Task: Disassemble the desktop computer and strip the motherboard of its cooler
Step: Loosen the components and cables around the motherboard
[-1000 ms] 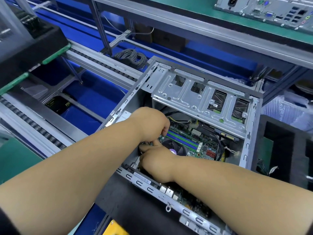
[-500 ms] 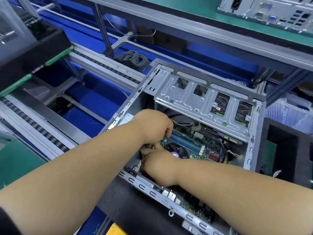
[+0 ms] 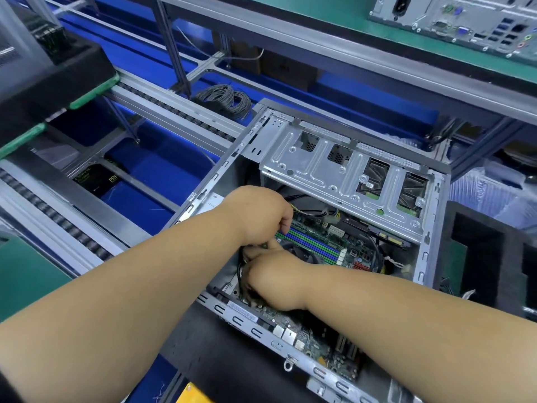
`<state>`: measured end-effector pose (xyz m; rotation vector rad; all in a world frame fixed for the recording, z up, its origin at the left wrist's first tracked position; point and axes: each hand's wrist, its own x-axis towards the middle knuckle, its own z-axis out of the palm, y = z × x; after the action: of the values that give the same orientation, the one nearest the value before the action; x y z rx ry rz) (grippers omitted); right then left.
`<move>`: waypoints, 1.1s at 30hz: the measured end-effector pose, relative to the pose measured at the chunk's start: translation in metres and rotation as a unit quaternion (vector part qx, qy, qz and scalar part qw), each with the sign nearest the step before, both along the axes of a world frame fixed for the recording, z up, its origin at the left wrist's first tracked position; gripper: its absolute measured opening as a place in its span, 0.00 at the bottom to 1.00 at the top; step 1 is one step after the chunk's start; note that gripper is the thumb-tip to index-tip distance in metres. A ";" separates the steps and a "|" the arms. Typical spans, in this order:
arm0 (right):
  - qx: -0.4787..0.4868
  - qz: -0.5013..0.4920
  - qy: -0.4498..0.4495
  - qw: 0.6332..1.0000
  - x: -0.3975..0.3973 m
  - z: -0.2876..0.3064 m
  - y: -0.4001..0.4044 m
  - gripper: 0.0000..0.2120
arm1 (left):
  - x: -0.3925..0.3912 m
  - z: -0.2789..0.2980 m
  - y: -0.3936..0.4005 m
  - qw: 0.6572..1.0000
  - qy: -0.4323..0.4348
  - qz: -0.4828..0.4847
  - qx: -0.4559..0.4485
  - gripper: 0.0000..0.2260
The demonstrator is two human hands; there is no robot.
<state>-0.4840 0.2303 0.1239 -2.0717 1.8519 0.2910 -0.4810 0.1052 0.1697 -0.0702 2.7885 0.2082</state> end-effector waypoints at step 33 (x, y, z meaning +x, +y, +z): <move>0.149 -0.100 0.058 0.982 0.001 0.031 0.074 0.11 | 0.011 -0.027 0.040 0.980 -0.134 -0.144 0.024 0.35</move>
<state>-0.4833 0.3047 0.1549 -1.6872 1.9300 0.6068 -0.4700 0.1457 0.1432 0.2942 2.4861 0.1776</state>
